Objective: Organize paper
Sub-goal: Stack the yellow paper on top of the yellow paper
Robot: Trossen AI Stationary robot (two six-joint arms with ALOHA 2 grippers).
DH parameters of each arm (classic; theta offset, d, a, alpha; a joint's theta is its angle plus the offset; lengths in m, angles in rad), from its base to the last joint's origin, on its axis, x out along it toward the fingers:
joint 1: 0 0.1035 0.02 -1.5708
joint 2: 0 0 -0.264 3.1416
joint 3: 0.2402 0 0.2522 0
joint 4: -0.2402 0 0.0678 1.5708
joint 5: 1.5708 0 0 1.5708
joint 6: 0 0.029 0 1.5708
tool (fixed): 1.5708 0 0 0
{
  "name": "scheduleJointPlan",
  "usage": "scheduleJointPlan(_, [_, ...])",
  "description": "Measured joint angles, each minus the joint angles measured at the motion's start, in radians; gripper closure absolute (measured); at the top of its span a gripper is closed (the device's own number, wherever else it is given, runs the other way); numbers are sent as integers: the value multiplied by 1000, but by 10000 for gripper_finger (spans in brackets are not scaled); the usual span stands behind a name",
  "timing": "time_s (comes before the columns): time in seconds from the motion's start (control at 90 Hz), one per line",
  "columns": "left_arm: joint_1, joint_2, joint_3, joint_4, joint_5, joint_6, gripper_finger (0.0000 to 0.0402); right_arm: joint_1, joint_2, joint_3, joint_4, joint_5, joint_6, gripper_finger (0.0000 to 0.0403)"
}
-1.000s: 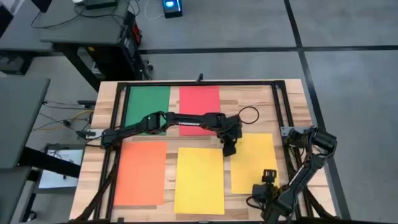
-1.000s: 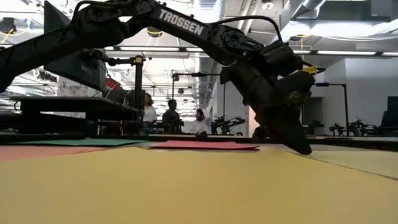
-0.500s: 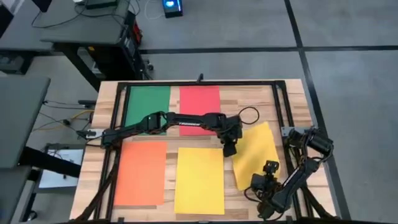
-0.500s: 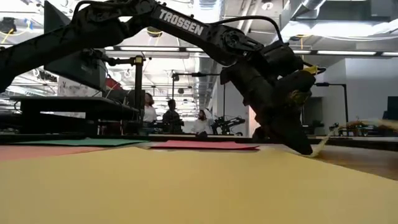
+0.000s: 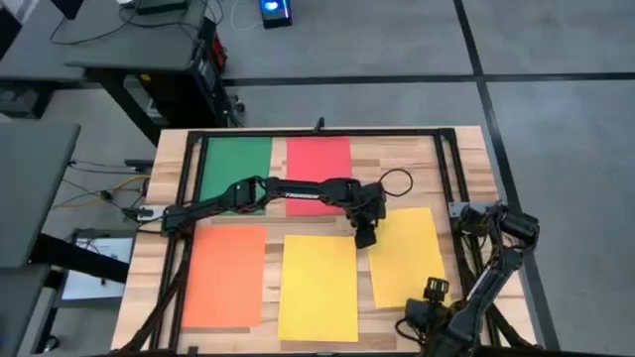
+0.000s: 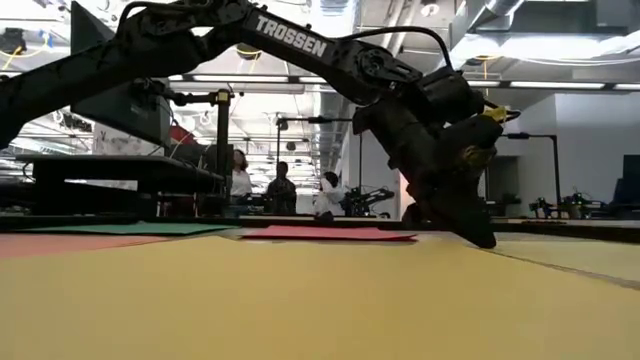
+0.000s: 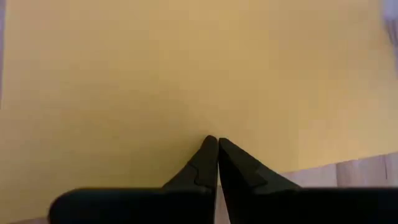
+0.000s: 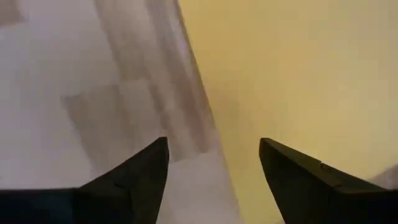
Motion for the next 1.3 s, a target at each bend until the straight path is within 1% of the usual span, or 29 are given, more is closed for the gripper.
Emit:
scheduleJointPlan(0.1, [1, 0, 0, 0, 0, 0, 401, 26, -3, 1, 1, 41, 70, 168])
scheduleJointPlan(0.178, [0, 0, 0, 0, -4, 0, 401, 39, -1, -12, 29, 98, 99, 169])
scheduleJointPlan(0.244, [0, 0, 0, 0, -4, 0, 401, 43, -1, -35, 60, 154, 99, 169])
scheduleJointPlan(0.322, [0, 0, 0, 0, -5, 0, 401, 32, -1, -55, 72, 187, 70, 168])
scheduleJointPlan(0.489, [-1, 0, 0, 0, -4, -4, 401, 6, 43, -65, 90, 192, -52, 168])
scheduleJointPlan(0.611, [-2, 0, 0, 0, -4, -6, 401, 7, 84, -60, 120, 204, -149, 168])
scheduleJointPlan(0.833, [-5, 0, 0, -1, -6, -8, 401, 19, 101, -56, 83, 205, -156, 168])
scheduleJointPlan(0.944, [-5, 0, 0, -1, -5, -21, 402, 22, 104, -49, 56, 201, -190, 168])
scheduleJointPlan(1.144, [-5, 0, 0, -1, -5, -32, 401, 18, 110, -34, -64, 190, -200, 172])
scheduleJointPlan(1.3, [-5, 0, 0, -1, -2, -36, 401, 18, 111, -35, -97, 178, -186, 177])
